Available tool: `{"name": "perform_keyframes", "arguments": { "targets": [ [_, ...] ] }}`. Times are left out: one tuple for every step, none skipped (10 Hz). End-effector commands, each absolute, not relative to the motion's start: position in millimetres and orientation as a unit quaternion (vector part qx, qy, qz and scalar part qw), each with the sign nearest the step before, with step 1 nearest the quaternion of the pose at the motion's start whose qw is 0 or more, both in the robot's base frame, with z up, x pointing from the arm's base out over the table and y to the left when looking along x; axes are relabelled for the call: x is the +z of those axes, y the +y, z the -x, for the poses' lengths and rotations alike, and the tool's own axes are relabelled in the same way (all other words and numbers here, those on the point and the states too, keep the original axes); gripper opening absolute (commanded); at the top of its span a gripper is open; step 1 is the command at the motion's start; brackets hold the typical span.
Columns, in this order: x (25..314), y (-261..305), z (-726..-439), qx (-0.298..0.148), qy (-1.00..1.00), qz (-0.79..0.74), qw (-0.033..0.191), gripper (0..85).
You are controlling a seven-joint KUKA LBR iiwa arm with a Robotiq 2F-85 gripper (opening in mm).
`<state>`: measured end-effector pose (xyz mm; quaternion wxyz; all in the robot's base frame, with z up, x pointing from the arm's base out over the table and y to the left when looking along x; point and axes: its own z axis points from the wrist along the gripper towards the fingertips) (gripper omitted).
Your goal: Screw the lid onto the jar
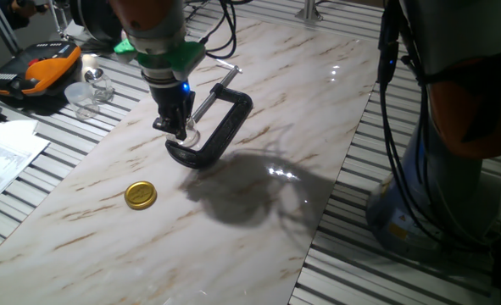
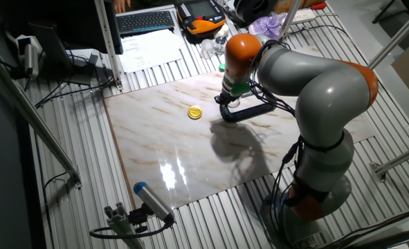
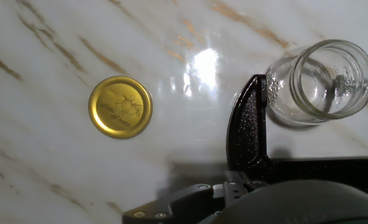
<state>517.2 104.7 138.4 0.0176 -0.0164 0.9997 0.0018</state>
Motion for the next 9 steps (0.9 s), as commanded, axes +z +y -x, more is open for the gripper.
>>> {"name": "perform_keyframes", "arguments": {
  "targets": [
    [137,106,-520,-0.001,1.000,0.016,0.023,0.0],
    [136,109,-527,-0.013,0.999,0.018,0.025,0.0],
    [136,107,-530,-0.008,0.999,0.022,0.025,0.0],
    [132,110,-532,-0.002,0.999,0.025,0.026,0.0],
    [127,117,-534,-0.001,0.999,0.022,0.029,0.0],
    [124,124,-535,0.000,0.999,0.018,0.032,0.0],
    [121,131,-537,0.000,0.999,0.013,0.034,0.0],
    [118,136,-539,0.000,0.999,0.009,0.034,0.0],
    [115,139,-541,-0.001,0.999,0.008,0.034,0.0]
  ]
}}
